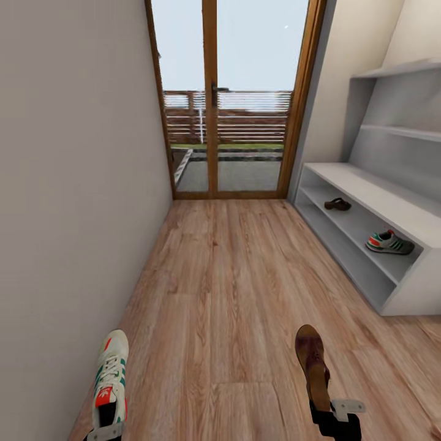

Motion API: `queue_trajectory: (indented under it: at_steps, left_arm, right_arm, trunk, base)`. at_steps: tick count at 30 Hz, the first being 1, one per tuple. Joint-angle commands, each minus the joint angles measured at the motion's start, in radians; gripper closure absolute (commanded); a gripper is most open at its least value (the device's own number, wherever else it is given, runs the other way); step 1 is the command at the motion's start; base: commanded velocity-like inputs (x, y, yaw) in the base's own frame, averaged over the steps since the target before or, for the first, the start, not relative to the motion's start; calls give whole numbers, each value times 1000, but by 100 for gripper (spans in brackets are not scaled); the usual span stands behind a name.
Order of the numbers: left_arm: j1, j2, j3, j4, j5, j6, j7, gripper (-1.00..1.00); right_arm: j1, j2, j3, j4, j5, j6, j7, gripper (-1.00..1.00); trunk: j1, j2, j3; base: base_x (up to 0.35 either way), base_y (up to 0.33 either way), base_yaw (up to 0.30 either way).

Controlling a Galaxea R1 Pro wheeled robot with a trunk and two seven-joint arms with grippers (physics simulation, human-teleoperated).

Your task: Pick up the two gym shoes and the two sandals from the corridor floor and place them onto the hallstand (shoe rack) in the corridor, making sure they are on the rack and not on the floor. Arrange them so the two gym shoes are next to each other and the two sandals are next to each other.

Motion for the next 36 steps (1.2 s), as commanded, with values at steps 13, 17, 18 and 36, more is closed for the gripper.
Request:
queue_trajectory:
  at_steps: [13,17,18,36]
  left_arm:
    - [-1,-1,9,0,-10,-4,-6,100]
    - [-1,-1,9,0,-10,-4,-6,100]
    - [-1,-1,9,0,-10,-4,-6,100]
    - [-1,-1,9,0,-10,-4,-6,100]
  right_arm:
    - [-1,0,-9,1,4,-3,5,100]
    - [-1,0,-9,1,4,-3,5,100]
    - [-1,0,-9,1,4,-3,5,100]
    - [-1,1,-9,1,4,-3,5,100]
  trunk:
    - [0,0,-1]
    - [0,0,-1]
    - [0,0,-1]
    - [0,0,-1]
  base:
    - [339,0,0]
    - [339,0,0]
    - [339,0,0]
    - [339,0,0]
